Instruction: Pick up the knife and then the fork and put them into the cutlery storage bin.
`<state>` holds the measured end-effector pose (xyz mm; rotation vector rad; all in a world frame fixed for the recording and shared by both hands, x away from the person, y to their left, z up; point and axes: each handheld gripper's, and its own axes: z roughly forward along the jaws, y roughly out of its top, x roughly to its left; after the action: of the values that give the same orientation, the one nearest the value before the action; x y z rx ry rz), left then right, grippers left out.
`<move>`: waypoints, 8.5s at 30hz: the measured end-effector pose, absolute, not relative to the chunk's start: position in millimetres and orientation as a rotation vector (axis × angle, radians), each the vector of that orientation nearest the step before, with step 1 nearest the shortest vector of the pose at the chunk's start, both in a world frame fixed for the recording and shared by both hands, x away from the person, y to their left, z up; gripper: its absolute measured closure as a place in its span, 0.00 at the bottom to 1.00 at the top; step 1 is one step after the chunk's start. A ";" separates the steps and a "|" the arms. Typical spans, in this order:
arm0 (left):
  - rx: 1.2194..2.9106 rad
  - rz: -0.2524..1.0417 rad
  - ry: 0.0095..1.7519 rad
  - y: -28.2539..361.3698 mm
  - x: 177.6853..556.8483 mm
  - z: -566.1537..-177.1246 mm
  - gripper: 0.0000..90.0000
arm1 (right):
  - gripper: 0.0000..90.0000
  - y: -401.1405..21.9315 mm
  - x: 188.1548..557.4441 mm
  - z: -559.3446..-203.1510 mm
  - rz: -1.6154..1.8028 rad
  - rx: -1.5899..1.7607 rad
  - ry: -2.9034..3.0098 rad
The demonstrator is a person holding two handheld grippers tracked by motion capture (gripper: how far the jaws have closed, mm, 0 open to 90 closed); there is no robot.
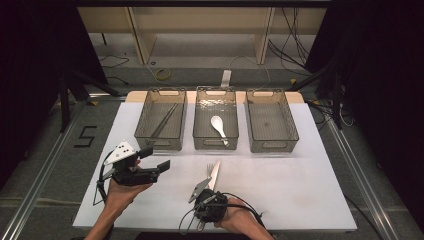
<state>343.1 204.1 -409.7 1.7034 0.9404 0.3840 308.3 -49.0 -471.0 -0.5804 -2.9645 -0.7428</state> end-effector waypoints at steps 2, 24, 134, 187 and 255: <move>1.706 0.384 0.941 204.3 343.2 -410.0 0.17 | 1.00 -51.9 308.8 -471.0 -0.733 -0.561 -2.975; 1.704 0.386 0.943 204.1 342.5 -410.1 0.18 | 1.00 -100.0 313.0 -463.9 -0.598 -0.627 -2.997; 1.715 0.390 0.935 202.9 343.2 -410.6 0.17 | 0.89 -129.4 349.9 -456.9 -0.323 -0.988 -3.039; 1.705 0.391 0.943 203.6 343.4 -410.6 0.17 | 0.89 -206.4 400.6 -400.9 -0.891 -1.254 -2.872; 1.694 0.391 0.941 205.6 343.7 -410.3 0.17 | 0.89 -256.7 536.8 -371.7 -0.914 -1.910 -2.640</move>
<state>343.7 205.6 -410.3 1.6944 0.9407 0.3915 536.8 -256.7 -371.7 -1.9097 -2.6398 -0.9141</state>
